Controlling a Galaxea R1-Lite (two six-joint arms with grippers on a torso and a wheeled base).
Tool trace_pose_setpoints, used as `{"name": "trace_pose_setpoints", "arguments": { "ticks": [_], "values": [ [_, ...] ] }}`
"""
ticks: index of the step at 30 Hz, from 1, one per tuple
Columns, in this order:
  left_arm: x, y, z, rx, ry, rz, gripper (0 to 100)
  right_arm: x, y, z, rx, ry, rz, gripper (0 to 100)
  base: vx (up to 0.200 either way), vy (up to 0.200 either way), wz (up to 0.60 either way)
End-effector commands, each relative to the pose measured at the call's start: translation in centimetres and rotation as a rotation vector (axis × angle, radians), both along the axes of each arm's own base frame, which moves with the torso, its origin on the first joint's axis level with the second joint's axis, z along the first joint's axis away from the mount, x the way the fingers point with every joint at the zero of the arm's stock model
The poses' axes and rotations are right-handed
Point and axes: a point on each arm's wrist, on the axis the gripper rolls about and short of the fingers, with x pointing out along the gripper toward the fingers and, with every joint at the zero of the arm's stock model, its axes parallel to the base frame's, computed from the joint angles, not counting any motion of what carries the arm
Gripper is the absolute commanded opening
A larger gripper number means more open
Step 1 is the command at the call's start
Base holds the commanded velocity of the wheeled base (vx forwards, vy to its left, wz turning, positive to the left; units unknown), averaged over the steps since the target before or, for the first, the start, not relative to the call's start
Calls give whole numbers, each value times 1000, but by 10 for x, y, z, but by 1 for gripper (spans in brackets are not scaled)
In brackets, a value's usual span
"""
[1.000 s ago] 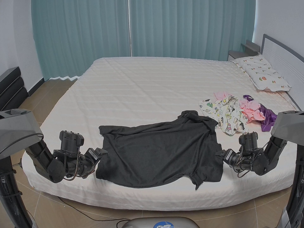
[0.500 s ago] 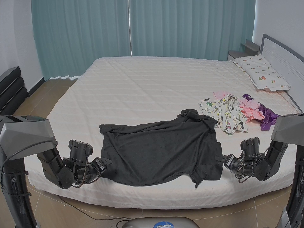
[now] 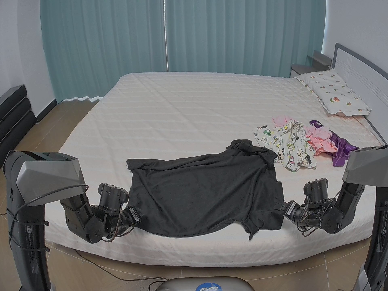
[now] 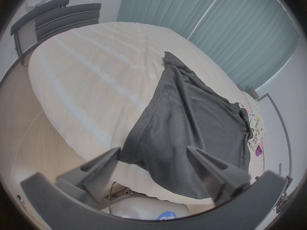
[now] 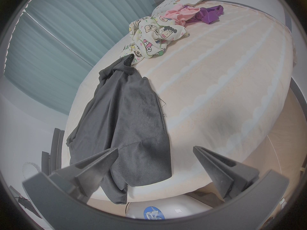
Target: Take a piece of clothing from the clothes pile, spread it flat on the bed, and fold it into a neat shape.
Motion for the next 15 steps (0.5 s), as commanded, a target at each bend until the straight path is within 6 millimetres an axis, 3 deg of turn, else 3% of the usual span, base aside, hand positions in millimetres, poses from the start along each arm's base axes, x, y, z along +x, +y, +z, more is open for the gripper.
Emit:
{"name": "trace_pose_setpoints", "arguments": {
  "ticks": [1, 11, 15],
  "values": [
    [-1, -1, -3, 3, 8, -3, 0, -1, 0, -4, -4, 14, 1, 100, 0, 0, 0],
    [10, 24, 32, -91, -92, 124, 0, 14, 3, -19, -15, 12, 10, 100, 0, 0, 0],
    [13, 24, 37, -147, -102, 137, 0, 25, 5, -20, -14, -14, 16, 100, 0, 0, 0]
  ]
}}
